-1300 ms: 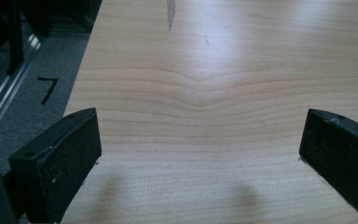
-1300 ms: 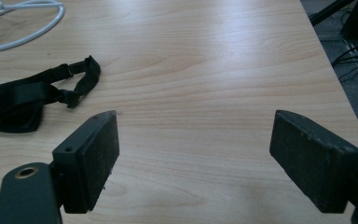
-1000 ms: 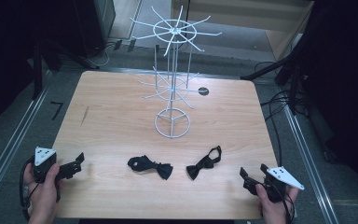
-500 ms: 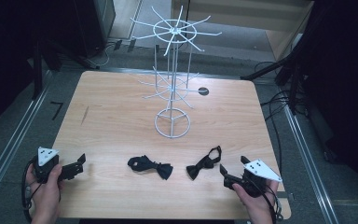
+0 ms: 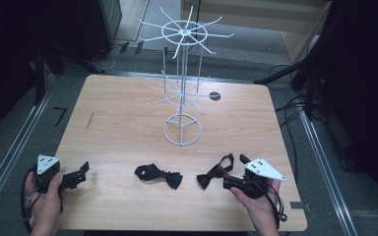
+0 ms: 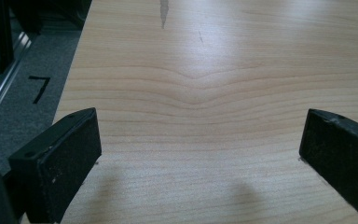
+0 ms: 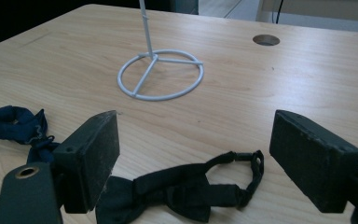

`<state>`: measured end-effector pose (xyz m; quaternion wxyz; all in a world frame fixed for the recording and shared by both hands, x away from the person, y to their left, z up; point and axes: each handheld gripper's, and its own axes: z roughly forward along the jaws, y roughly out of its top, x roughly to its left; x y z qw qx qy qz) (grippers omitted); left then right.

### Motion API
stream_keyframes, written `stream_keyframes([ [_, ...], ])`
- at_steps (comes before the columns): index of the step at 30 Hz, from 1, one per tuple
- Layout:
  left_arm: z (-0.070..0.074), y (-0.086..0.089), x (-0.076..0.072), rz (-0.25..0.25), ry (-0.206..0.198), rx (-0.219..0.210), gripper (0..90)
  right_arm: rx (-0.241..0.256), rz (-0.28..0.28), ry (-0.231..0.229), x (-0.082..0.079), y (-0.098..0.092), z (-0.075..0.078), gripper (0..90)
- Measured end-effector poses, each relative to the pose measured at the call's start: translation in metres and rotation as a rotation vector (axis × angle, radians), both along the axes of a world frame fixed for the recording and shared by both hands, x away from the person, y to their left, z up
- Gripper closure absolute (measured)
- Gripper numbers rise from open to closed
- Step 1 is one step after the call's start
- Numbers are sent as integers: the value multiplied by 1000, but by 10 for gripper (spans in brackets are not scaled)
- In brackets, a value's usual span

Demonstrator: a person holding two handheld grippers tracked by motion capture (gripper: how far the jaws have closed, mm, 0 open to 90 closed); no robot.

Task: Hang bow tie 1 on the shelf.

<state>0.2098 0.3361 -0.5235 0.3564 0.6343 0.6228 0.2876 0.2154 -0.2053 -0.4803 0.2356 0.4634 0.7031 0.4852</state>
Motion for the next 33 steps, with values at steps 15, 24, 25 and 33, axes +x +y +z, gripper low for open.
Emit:
stream_keyframes([
  [15,0,1,2,-4,13,-11,0,-11,48,5,12,26,3,171],
  [24,0,4,3,-10,14,-18,0,-10,91,-6,15,41,1,256],
  [25,0,4,3,-11,16,-16,0,-9,97,-7,16,42,1,266],
  [33,0,3,3,-10,15,-15,0,7,134,19,20,53,-1,311],
])
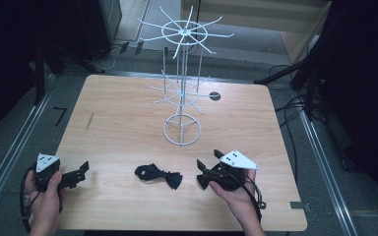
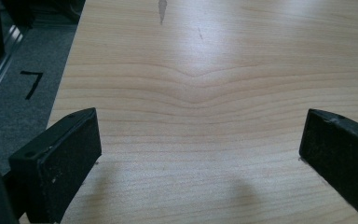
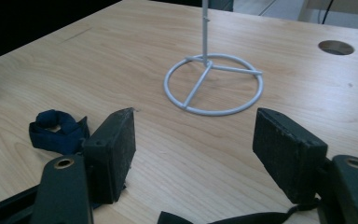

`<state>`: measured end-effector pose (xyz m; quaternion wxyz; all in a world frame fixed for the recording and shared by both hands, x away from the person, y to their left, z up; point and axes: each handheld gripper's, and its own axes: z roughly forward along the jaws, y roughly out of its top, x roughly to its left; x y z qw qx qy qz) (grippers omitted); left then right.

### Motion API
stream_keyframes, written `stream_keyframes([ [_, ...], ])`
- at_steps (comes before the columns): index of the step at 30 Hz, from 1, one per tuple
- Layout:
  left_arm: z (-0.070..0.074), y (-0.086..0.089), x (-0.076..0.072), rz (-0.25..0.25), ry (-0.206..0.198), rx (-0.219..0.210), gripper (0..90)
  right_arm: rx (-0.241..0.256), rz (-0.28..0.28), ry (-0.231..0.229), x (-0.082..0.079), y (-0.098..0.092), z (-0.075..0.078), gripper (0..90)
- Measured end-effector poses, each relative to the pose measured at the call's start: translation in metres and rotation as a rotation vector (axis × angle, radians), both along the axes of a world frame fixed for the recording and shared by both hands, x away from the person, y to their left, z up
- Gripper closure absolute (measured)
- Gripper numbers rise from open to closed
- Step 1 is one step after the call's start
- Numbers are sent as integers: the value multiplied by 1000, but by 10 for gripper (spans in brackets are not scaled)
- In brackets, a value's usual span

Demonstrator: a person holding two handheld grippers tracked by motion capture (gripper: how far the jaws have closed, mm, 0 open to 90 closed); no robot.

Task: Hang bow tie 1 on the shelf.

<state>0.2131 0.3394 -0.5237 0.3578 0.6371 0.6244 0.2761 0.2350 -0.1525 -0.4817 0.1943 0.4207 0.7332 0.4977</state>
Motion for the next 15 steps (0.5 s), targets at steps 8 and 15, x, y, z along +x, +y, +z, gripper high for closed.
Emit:
stream_keyframes([
  [8,0,1,1,4,1,-2,0,5,21,3,1,11,-3,325],
  [15,0,2,2,5,-3,-5,0,5,62,28,4,25,-11,386],
])
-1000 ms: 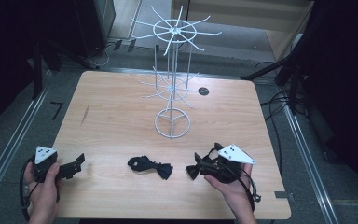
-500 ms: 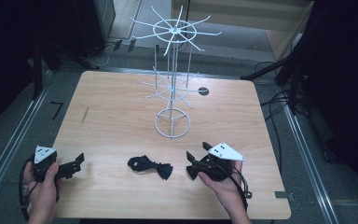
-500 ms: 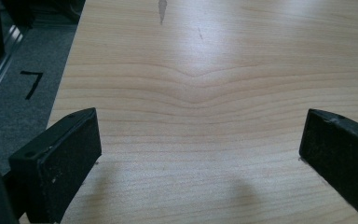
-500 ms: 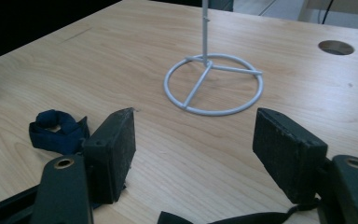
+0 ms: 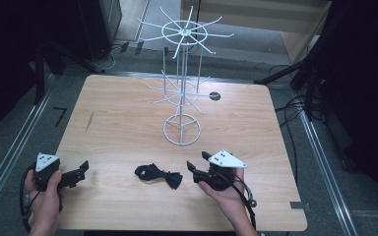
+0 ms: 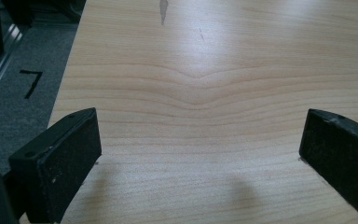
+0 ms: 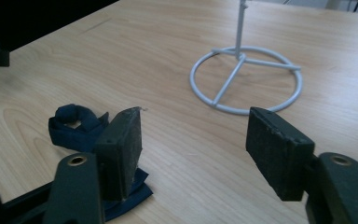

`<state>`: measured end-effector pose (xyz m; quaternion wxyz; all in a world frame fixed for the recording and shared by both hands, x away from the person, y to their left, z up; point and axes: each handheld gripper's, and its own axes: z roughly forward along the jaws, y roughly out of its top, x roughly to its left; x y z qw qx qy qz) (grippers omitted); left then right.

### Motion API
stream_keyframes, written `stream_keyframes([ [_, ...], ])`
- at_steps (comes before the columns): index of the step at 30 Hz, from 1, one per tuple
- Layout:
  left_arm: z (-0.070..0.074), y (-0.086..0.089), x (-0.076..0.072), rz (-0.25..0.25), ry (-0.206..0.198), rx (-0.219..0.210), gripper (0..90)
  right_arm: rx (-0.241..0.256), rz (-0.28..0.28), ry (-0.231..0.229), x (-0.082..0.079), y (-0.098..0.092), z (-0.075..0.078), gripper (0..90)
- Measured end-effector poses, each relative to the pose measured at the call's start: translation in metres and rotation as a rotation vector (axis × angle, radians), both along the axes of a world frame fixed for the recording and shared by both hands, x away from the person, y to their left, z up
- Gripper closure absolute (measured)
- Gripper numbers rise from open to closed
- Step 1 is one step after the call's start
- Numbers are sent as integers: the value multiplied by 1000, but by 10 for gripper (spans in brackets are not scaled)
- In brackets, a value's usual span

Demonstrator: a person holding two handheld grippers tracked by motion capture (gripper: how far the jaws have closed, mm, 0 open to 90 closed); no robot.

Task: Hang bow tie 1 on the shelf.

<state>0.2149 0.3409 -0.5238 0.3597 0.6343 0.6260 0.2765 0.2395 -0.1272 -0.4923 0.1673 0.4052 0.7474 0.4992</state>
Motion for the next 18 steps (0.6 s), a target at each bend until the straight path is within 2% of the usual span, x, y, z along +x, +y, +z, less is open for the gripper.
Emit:
stream_keyframes([
  [1,0,0,0,1,0,-4,0,-2,22,15,1,6,-3,421],
  [9,0,1,0,-7,0,-5,0,-27,88,55,2,27,-15,450],
  [15,0,1,0,-6,1,-7,0,-7,133,72,4,36,-20,449],
  [18,0,1,0,-10,0,-8,0,-12,160,93,5,43,-23,482],
])
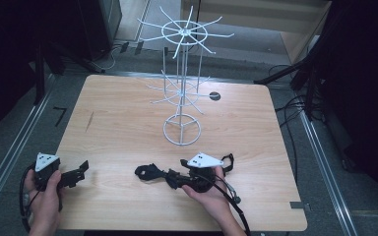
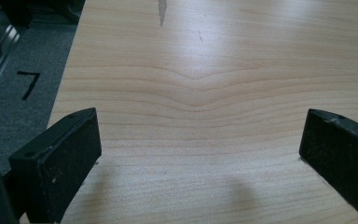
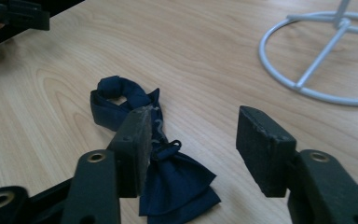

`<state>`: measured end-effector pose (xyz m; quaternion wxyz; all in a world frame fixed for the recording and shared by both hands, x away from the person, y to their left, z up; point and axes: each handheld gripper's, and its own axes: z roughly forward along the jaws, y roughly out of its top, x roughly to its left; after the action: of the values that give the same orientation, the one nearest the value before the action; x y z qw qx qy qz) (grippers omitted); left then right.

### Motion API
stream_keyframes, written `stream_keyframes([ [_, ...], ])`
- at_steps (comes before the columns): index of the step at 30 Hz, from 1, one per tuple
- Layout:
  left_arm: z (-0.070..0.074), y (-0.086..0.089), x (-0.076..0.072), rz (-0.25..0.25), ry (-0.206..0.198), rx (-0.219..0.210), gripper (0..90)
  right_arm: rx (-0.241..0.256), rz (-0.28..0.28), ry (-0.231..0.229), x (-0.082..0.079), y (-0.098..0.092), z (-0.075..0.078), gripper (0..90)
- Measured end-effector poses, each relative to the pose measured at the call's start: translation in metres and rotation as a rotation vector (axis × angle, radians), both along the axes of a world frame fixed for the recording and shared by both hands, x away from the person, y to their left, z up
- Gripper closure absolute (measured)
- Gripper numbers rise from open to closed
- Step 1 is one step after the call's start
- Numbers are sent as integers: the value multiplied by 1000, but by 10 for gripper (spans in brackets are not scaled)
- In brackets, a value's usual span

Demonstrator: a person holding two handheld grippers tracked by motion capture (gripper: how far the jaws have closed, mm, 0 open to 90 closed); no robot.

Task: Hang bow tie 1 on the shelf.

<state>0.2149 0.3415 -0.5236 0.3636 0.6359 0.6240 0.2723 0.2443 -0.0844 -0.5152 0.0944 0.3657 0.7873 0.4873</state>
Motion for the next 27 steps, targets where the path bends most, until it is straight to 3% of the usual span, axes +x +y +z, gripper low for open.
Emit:
stream_keyframes([
  [7,0,0,0,-5,2,-1,0,6,37,58,6,10,-9,510],
  [16,0,0,0,-13,-2,-1,0,-6,78,93,11,24,-20,509],
  [19,0,0,0,-15,-2,0,0,-29,89,116,13,28,-25,591],
  [22,0,0,0,-16,-1,0,0,-43,101,122,11,29,-27,634],
  [27,0,0,0,-16,-2,0,0,-69,121,88,7,33,-28,699],
])
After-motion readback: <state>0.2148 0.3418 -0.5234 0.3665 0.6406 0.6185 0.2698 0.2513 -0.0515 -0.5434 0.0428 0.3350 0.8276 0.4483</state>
